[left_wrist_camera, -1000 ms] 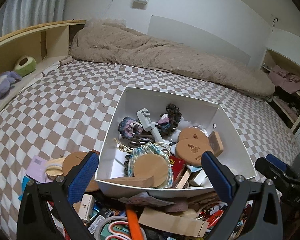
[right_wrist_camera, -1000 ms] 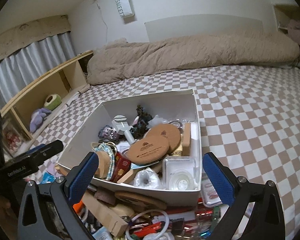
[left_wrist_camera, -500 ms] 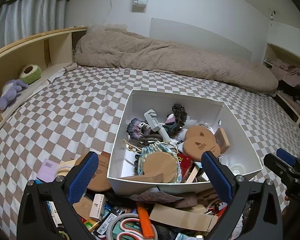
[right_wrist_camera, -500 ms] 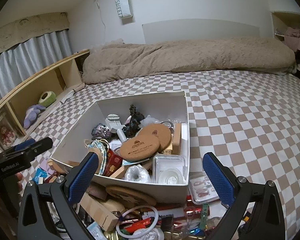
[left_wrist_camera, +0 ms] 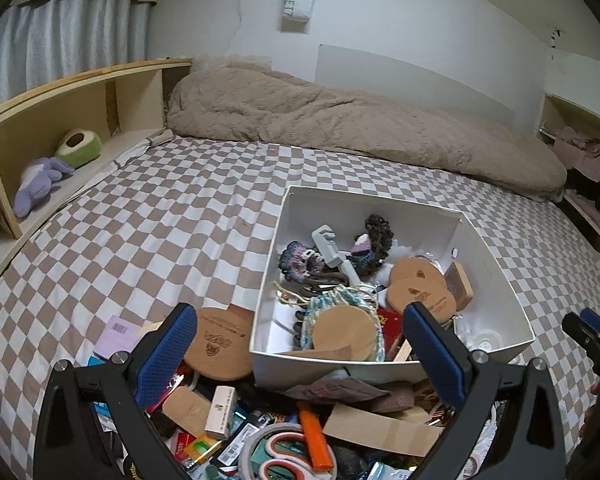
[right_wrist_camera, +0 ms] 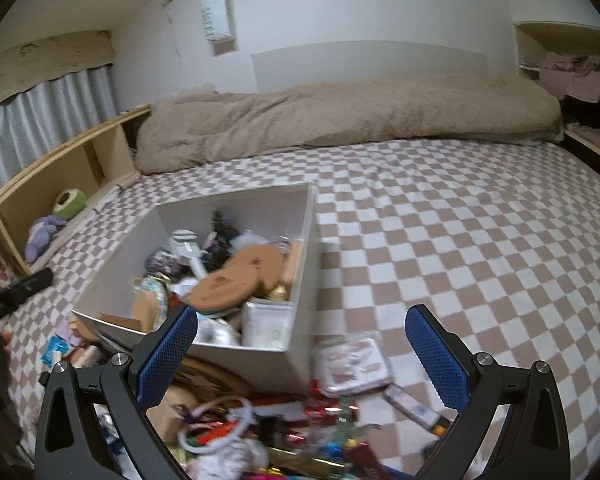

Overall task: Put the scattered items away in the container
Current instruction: 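Withdraw the right gripper from the box toward the remaining items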

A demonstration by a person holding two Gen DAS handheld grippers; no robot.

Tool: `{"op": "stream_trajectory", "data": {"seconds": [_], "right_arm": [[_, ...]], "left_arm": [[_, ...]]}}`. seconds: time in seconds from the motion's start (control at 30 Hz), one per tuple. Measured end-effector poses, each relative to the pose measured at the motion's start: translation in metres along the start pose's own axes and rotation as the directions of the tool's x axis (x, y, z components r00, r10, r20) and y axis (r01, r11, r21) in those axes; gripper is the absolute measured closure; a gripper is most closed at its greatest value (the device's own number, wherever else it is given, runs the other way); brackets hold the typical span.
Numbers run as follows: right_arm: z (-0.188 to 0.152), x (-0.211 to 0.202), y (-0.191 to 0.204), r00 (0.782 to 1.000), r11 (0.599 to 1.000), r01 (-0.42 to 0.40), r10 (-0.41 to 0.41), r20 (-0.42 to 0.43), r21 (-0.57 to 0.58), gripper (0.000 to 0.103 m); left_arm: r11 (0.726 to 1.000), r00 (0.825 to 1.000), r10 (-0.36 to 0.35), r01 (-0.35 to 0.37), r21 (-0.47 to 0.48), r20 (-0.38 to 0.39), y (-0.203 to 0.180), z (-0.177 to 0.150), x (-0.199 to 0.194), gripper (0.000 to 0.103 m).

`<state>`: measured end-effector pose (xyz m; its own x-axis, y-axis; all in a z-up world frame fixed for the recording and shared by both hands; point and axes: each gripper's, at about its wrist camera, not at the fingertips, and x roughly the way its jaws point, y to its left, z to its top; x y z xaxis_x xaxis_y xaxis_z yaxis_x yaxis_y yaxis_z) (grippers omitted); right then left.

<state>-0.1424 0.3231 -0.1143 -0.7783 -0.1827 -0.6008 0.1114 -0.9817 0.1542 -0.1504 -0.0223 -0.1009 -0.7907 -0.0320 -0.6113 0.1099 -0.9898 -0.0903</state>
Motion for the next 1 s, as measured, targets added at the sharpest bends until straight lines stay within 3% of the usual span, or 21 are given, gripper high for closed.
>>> {"op": "stream_trajectory", "data": {"seconds": [0.6,0.77,1.0], "right_arm": [[-0.031,-0.002,-0.085,0.991,0.982,0.125,-0.116,-0.071,0.144,0.0],[-0.042,0.006,-0.111,0.98,0.962,0.177,-0.154,-0.126,0.206,0.0],[-0.058,0.013,-0.144,0.96,0.919,0.248,-0.19,-0.208,0.308,0.0]], "left_arm": [[0.996,0.996,0.055,-0.059,-0.064,-0.065,0.044,-0.018,0.004,0.0],[0.989,0.995,0.02,-0.034,-0.143,-0.101,0.063,-0.024,0.007,0.0],[0.983,0.992,0.047,-0.066,-0.169,-0.115,0.079,-0.025,0.007,0.0]]}}
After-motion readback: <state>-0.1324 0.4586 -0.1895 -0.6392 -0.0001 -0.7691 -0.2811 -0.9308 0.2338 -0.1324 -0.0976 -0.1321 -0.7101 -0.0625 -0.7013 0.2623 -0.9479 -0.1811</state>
